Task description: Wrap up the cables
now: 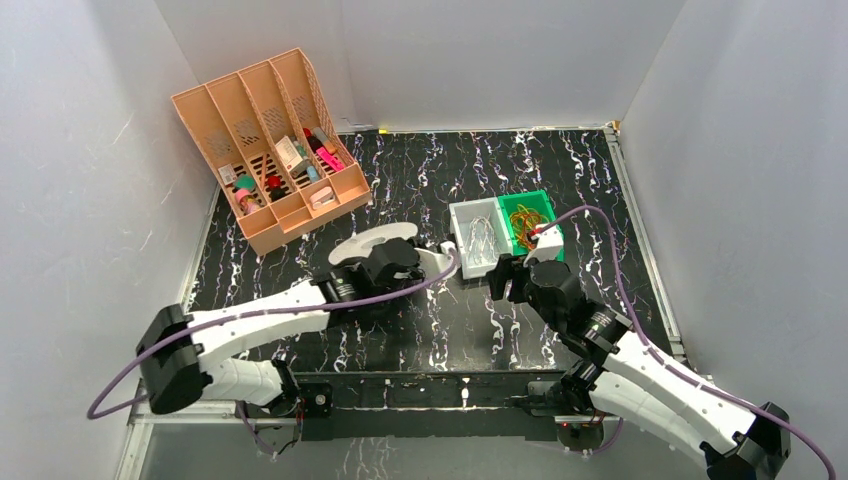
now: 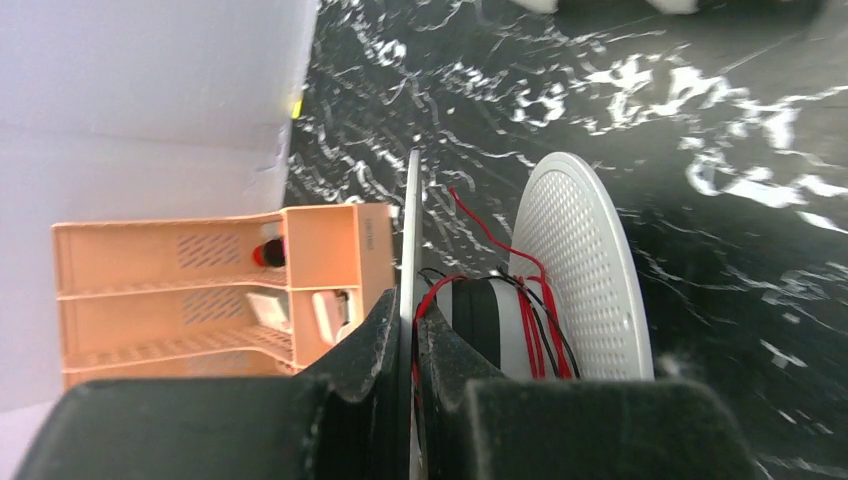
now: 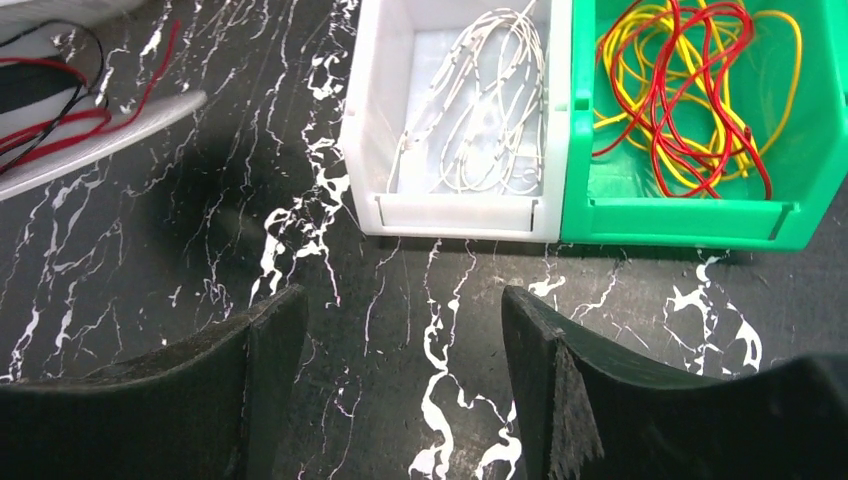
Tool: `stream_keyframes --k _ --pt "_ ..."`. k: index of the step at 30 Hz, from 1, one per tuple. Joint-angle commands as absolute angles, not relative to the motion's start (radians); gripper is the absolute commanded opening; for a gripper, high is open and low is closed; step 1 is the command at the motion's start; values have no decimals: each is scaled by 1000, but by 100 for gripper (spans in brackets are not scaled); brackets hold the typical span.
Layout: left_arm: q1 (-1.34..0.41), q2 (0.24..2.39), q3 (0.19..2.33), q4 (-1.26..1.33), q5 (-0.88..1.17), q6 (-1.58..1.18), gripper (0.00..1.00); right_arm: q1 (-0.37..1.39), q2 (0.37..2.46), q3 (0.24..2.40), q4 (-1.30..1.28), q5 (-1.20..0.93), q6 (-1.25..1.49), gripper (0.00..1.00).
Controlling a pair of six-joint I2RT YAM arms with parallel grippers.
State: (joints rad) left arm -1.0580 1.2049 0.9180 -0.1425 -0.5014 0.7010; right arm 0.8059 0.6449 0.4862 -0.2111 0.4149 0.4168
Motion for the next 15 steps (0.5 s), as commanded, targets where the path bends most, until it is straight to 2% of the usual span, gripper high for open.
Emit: stream_keyframes --k 1,15 --pt "-1063 1289 870 228 -790 899 0 802 658 537 -229 479 488 78" --pt "-1060 1689 844 785 -975 1214 0 802 638 547 -325 525 586 80"
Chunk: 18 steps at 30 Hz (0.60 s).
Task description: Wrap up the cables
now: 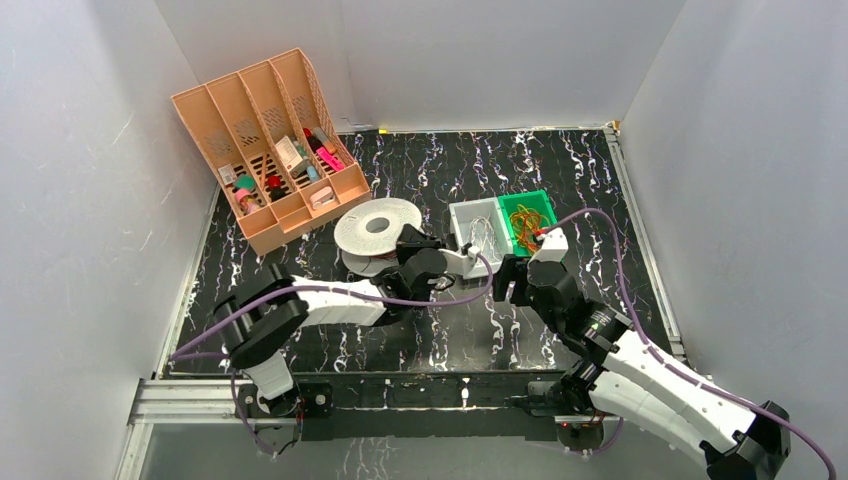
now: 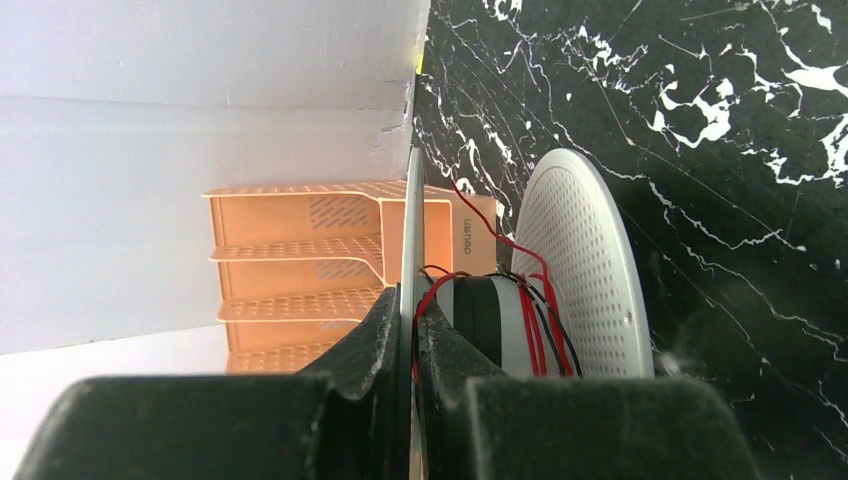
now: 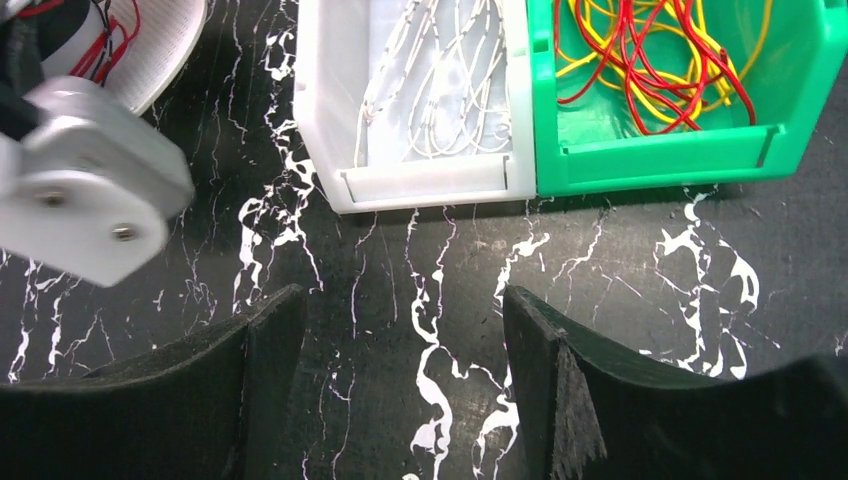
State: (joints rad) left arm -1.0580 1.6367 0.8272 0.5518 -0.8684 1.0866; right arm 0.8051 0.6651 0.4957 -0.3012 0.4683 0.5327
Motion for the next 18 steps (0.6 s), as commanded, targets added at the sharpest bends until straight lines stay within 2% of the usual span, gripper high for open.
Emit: stream_keyframes --k 1,12,18 --pt "-1059 1715 848 800 -978 1216 0 802 632 549 -341 539 598 79" --pt "-1057 1842 832 879 -1021 1188 0 802 556 567 -549 736 802 80" --pt "-1057 1871 801 888 -1051 1152 0 802 533 577 -584 777 821 80"
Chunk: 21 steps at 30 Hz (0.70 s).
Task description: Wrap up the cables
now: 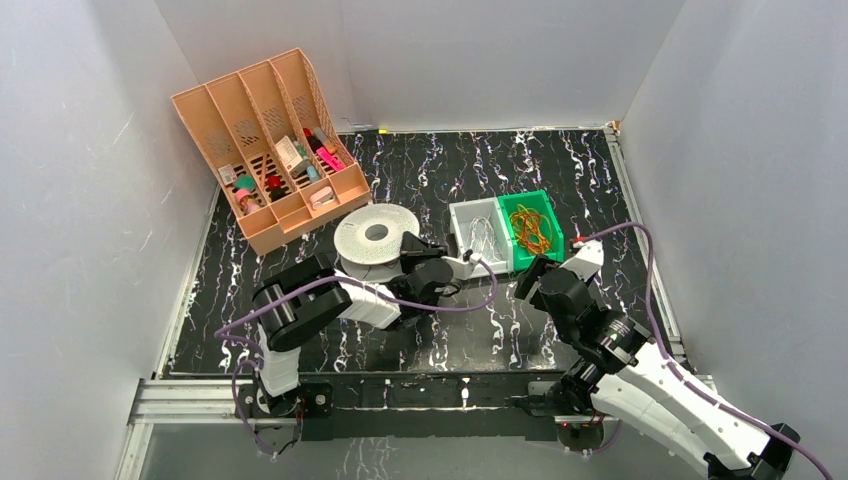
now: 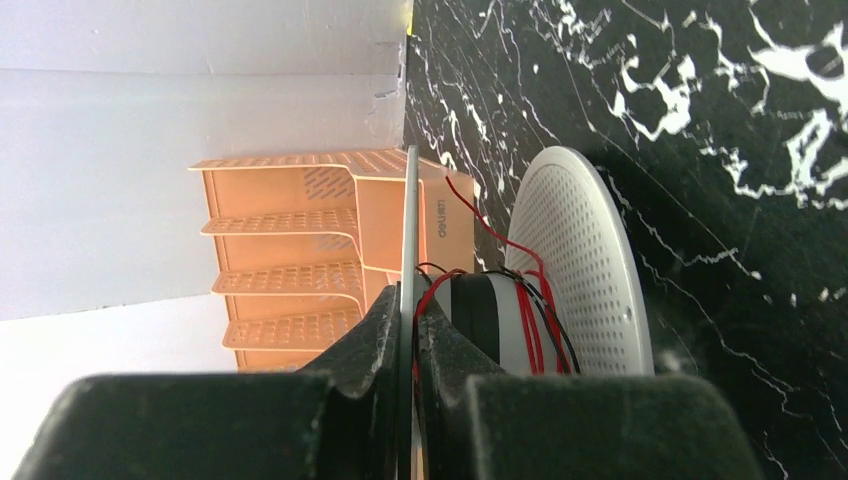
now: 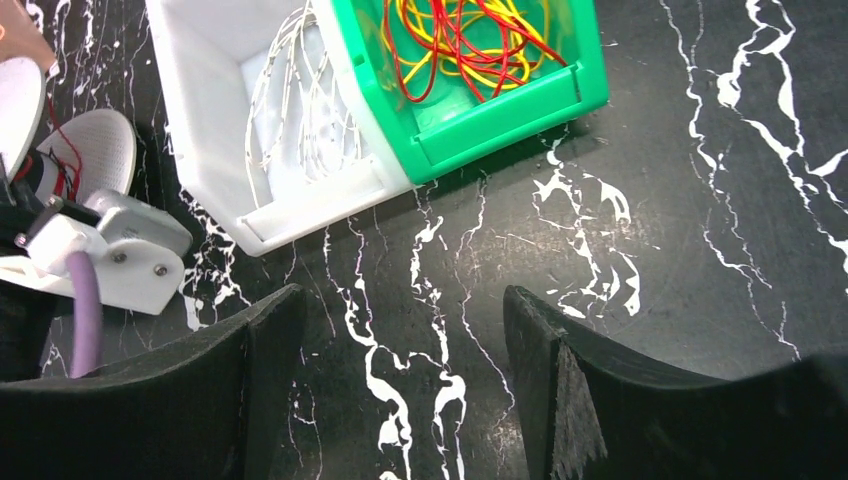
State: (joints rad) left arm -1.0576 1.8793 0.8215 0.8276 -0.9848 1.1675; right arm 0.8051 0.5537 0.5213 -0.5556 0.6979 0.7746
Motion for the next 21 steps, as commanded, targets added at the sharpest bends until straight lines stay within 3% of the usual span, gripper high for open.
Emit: stream_keyframes --k 1,5,21 --pt "-1057 1869 793 888 -1055 1146 0 802 531 576 -587 781 821 80" --pt "-1058 1864 766 888 -1070 1120 1 802 526 575 -590 795 828 83" --pt "-1127 1854 715 787 -1104 910 60 802 540 574 -595 808 844 85"
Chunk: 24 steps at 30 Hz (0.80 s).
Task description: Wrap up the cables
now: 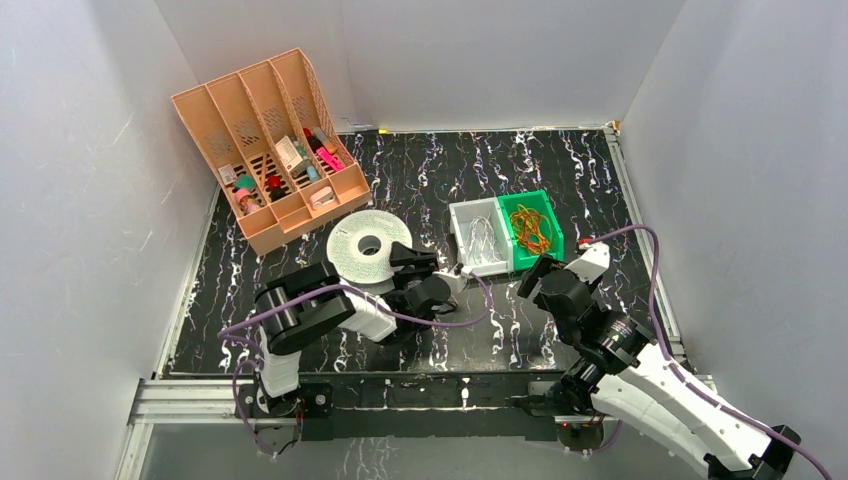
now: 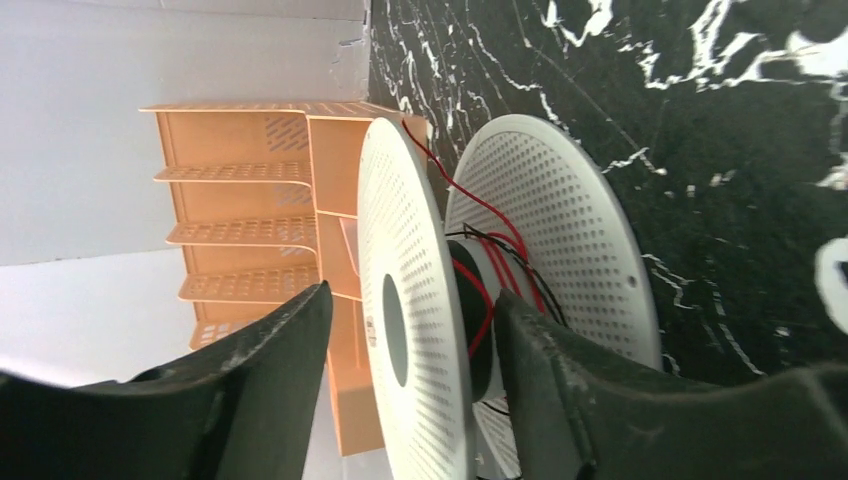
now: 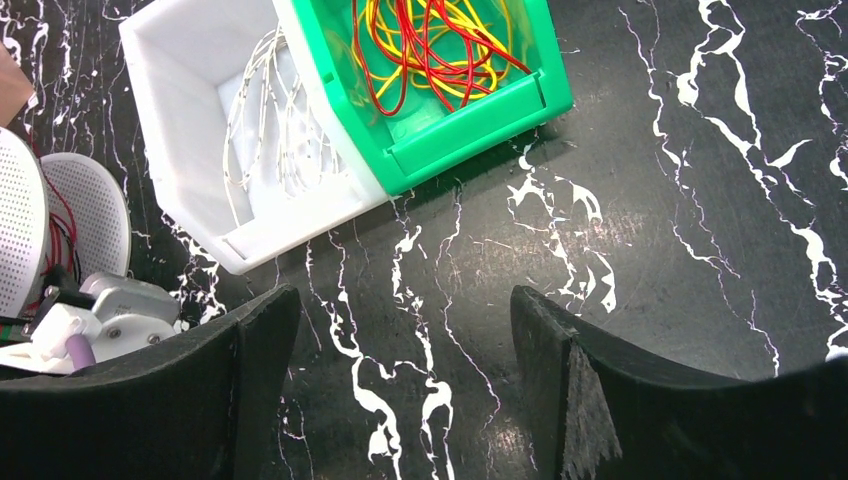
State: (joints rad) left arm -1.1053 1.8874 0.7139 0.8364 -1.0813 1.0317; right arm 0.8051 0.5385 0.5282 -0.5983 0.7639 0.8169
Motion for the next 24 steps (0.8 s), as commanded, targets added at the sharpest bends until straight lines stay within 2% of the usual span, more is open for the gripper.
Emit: stream_keyframes --k 1,8,12,16,24 --pt "-1130 1850 720 761 -1102 881 63 802 540 575 -598 807 845 85" --pt "-1149 1788 762 469 -1068 593 78 802 539 580 -617 797 846 86" --pt "-1171 1757 822 281 -1035 418 94 802 543 581 -615 784 845 86" --pt "-1193 1721 832 231 -1019 348 98 802 555 583 -617 779 845 87" --pt "-1206 1613 916 -4 -886 168 98 802 588 588 -595 761 816 90"
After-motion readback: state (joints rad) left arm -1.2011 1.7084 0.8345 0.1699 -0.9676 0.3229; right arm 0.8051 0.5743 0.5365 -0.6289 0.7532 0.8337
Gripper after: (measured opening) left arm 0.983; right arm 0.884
